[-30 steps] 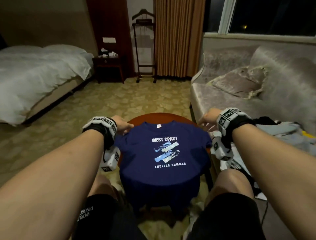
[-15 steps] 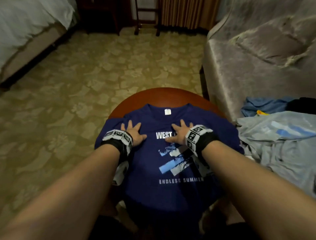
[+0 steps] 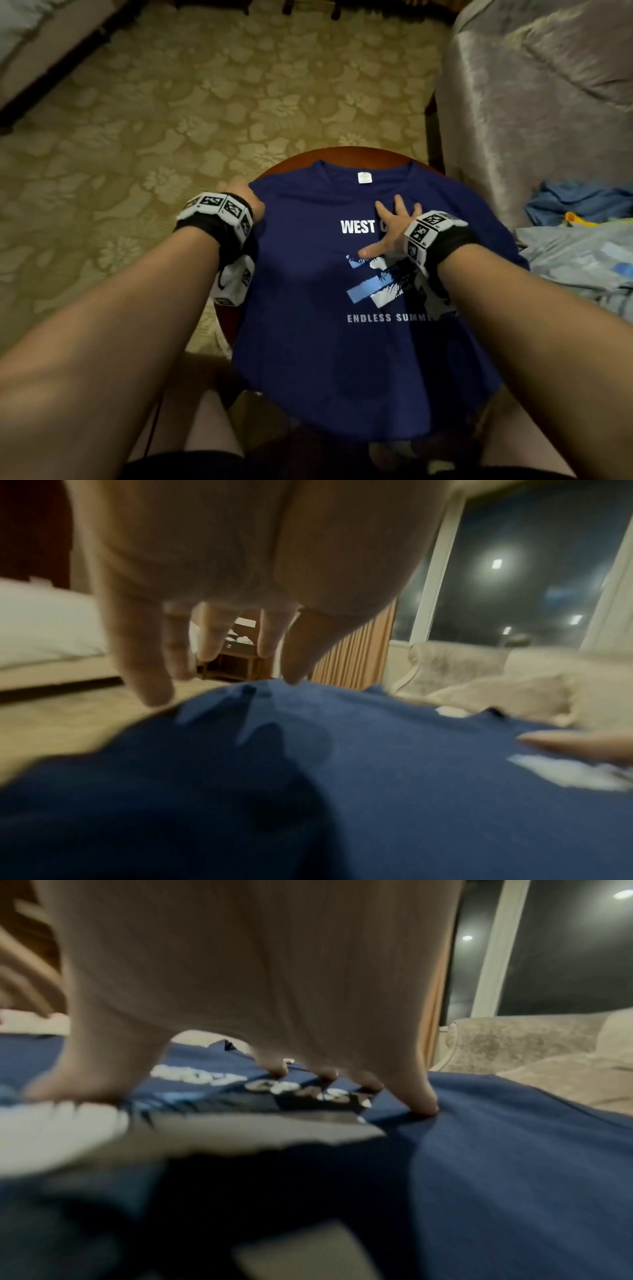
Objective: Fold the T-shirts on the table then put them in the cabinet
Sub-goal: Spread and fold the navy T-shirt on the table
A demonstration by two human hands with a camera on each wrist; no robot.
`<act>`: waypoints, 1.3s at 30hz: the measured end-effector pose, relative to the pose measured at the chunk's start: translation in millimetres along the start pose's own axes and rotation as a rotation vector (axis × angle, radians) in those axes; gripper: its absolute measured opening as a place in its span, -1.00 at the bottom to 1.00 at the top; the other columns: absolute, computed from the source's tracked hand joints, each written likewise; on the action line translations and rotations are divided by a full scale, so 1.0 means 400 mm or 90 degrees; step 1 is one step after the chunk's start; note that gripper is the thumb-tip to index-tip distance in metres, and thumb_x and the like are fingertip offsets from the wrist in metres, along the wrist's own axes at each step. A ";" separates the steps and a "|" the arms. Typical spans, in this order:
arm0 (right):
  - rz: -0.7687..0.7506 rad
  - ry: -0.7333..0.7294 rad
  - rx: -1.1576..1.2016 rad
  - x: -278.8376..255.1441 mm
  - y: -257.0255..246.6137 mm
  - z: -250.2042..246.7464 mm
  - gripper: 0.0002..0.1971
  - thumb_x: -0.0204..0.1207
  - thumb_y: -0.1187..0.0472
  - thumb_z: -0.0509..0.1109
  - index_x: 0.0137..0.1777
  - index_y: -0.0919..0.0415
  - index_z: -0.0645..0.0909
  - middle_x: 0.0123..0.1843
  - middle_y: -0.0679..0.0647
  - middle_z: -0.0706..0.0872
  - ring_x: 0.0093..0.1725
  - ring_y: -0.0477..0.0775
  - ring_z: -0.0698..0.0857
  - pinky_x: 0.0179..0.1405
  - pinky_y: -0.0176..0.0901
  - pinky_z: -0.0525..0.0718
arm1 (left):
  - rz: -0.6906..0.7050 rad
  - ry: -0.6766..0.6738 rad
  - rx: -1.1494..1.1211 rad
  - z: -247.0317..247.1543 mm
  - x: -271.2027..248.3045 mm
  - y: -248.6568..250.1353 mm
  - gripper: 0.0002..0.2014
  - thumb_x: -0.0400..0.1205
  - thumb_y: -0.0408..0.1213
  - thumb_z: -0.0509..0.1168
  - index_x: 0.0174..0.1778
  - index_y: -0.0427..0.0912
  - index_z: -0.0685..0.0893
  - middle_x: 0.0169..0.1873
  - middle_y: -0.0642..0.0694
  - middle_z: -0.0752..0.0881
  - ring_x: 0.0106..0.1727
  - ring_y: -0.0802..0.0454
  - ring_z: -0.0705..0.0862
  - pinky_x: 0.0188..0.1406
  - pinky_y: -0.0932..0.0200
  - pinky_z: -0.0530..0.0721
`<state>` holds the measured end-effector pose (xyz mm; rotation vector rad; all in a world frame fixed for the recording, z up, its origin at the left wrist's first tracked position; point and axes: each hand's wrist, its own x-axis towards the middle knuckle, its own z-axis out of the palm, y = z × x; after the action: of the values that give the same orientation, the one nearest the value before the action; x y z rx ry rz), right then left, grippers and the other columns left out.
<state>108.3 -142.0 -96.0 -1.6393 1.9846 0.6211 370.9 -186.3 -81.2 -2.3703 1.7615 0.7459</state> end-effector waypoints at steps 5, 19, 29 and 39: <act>0.011 0.072 0.021 -0.023 -0.097 -0.029 0.13 0.33 -0.42 0.39 0.70 0.06 -0.16 0.71 0.14 -0.25 0.66 0.42 -0.15 0.60 0.37 0.02 | -0.044 -0.068 -0.016 -0.011 -0.021 -0.082 -0.58 0.63 -0.18 0.22 0.35 -0.34 0.49 0.27 -0.35 0.59 0.21 -0.34 0.60 0.21 -0.02 0.56; -0.012 0.009 -0.049 0.005 -0.203 0.016 0.29 0.13 -0.59 0.34 0.66 -0.10 -0.37 0.69 0.16 -0.37 0.63 0.52 -0.19 0.55 0.47 -0.01 | -0.114 -0.061 -0.406 0.000 0.031 -0.151 -0.41 0.55 -0.20 0.45 0.47 -0.29 0.49 0.39 -0.23 0.57 0.39 -0.24 0.55 0.42 -0.09 0.48; 0.000 0.004 -0.063 0.000 -0.210 0.012 0.30 0.13 -0.58 0.35 0.65 -0.10 -0.39 0.68 0.17 -0.38 0.63 0.52 -0.18 0.55 0.50 -0.02 | -0.141 -0.092 -0.516 0.001 0.043 -0.171 -0.59 0.51 -0.17 0.46 0.16 -0.38 0.67 0.04 -0.17 0.73 0.12 -0.16 0.70 0.26 -0.02 0.62; -0.001 0.000 -0.053 0.002 -0.209 0.013 0.30 0.13 -0.58 0.34 0.65 -0.09 -0.39 0.68 0.17 -0.39 0.63 0.52 -0.20 0.55 0.49 -0.03 | -0.144 -0.102 -0.466 0.000 0.042 -0.178 -0.57 0.53 -0.15 0.45 0.18 -0.38 0.63 0.07 -0.20 0.70 0.18 -0.18 0.67 0.17 0.04 0.59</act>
<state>191.0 -153.9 -103.6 -1.6889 1.9809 0.7126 440.3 -177.8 -103.4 -2.7394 1.2553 1.7112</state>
